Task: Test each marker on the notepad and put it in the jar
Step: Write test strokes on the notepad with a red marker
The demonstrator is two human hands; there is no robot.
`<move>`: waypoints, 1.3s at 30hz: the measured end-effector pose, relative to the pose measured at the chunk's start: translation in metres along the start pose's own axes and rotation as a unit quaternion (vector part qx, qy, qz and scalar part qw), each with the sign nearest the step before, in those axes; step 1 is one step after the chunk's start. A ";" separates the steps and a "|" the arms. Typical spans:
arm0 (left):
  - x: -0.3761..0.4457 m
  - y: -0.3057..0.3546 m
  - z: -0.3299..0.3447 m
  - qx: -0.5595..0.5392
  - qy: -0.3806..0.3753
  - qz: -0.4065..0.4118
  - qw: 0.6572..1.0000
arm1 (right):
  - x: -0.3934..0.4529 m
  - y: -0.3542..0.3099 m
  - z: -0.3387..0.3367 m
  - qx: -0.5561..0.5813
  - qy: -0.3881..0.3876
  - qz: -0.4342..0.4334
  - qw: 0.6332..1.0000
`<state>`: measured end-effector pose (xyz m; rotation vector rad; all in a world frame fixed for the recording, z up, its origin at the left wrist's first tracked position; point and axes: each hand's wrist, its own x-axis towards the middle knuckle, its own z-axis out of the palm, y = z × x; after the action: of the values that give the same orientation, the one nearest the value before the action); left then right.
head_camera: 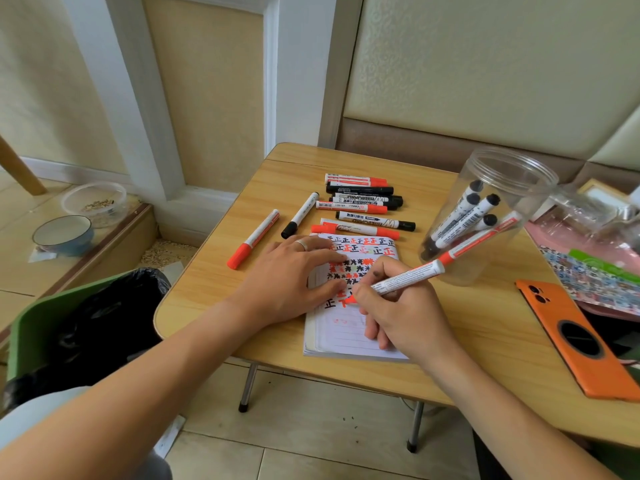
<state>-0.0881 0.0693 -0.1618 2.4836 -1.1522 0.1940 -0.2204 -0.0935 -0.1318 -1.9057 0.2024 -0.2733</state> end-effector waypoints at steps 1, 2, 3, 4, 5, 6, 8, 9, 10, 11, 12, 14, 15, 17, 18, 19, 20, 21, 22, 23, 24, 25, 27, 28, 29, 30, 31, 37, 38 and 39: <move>0.000 0.000 0.000 0.001 -0.001 -0.001 1.000 | 0.000 -0.001 0.000 0.000 -0.006 -0.003 1.000; 0.000 0.000 0.000 0.001 -0.003 -0.002 1.000 | -0.001 -0.002 0.001 -0.001 -0.011 -0.004 1.000; 0.001 0.000 0.001 0.000 -0.004 -0.002 1.000 | -0.002 -0.002 0.001 -0.002 -0.014 -0.004 1.000; 0.001 0.000 0.001 -0.002 -0.006 -0.003 1.000 | -0.002 -0.002 0.001 -0.002 -0.016 -0.003 1.000; 0.001 0.000 0.000 -0.005 -0.006 -0.004 1.000 | -0.002 -0.003 0.002 -0.003 -0.017 -0.002 1.000; 0.001 0.000 0.000 -0.007 -0.006 -0.005 1.000 | -0.003 -0.003 0.002 -0.003 -0.017 -0.001 1.000; 0.000 0.000 0.000 -0.008 -0.006 -0.004 1.000 | -0.002 -0.003 0.002 -0.003 -0.017 0.003 1.000; 0.000 0.000 -0.001 -0.007 -0.007 -0.004 1.000 | -0.002 -0.003 0.002 -0.003 -0.018 0.005 1.000; 0.000 0.001 -0.001 -0.006 -0.008 -0.004 1.000 | -0.002 -0.004 0.002 -0.003 -0.020 0.007 1.000; 0.000 0.001 -0.002 -0.005 -0.010 -0.004 1.000 | -0.002 -0.004 0.001 -0.002 -0.022 0.008 1.000; 0.000 0.001 -0.002 -0.004 -0.011 -0.004 1.000 | -0.002 -0.004 0.001 -0.002 -0.024 0.008 1.000; 0.000 0.002 -0.003 -0.003 -0.014 -0.006 1.000 | -0.002 -0.005 0.000 -0.004 -0.025 0.008 1.000; 0.000 0.003 -0.003 -0.003 -0.014 -0.006 1.000 | -0.002 -0.005 -0.001 -0.005 -0.025 0.008 1.000; -0.001 0.004 -0.004 -0.005 -0.013 -0.008 1.000 | -0.002 -0.007 -0.002 -0.005 -0.031 0.005 0.999; -0.001 0.004 -0.004 -0.006 -0.014 -0.009 1.000 | -0.002 -0.007 -0.001 -0.004 -0.036 0.005 0.999; -0.001 0.004 -0.004 -0.007 -0.016 -0.010 1.000 | -0.003 -0.007 -0.001 -0.004 -0.040 0.006 0.999; -0.001 0.004 -0.004 -0.007 -0.018 -0.010 1.000 | -0.003 -0.007 0.000 -0.006 -0.041 0.007 0.999; -0.001 0.005 -0.005 -0.006 -0.018 -0.009 1.000 | -0.003 -0.007 0.000 -0.009 -0.040 0.009 0.999; -0.001 0.005 -0.004 -0.005 -0.017 -0.009 1.000 | -0.002 -0.006 0.000 -0.011 -0.035 0.012 0.999; -0.001 0.005 -0.004 -0.006 -0.014 -0.008 1.000 | -0.002 -0.005 0.000 -0.012 -0.027 0.015 0.999; -0.001 0.005 -0.004 -0.008 -0.011 -0.009 1.000 | -0.001 -0.005 0.000 -0.013 -0.018 0.018 1.000; -0.002 0.005 -0.004 -0.009 -0.009 -0.009 1.000 | -0.001 -0.004 -0.001 -0.015 -0.009 0.020 1.000; -0.002 0.005 -0.003 -0.009 -0.012 -0.011 1.000 | -0.001 -0.004 -0.002 -0.023 0.005 0.026 0.999; -0.002 0.005 -0.003 -0.009 -0.013 -0.012 1.000 | -0.001 -0.005 -0.002 -0.025 0.010 0.029 0.999; -0.002 0.006 -0.003 -0.008 -0.014 -0.013 1.000 | -0.001 -0.005 -0.003 -0.029 0.013 0.033 0.999; -0.002 0.006 -0.003 -0.007 -0.016 -0.013 1.000 | -0.001 -0.005 -0.003 -0.033 0.013 0.035 0.999; -0.001 0.006 -0.004 -0.005 -0.016 -0.011 1.000 | -0.001 -0.005 -0.003 -0.037 0.012 0.035 0.999; 0.001 0.009 -0.010 -0.019 0.000 -0.019 1.000 | 0.008 -0.005 -0.003 -0.018 0.036 0.021 0.999; 0.003 0.010 -0.011 -0.022 0.006 -0.023 0.999 | 0.012 -0.006 -0.002 -0.007 0.044 0.021 0.999; 0.005 0.011 -0.013 -0.025 0.012 -0.029 0.999 | 0.015 -0.007 -0.002 0.011 0.051 0.024 0.998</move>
<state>-0.0921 0.0645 -0.1457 2.4598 -1.0605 0.1763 -0.2064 -0.0970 -0.1232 -1.8650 0.3118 -0.3406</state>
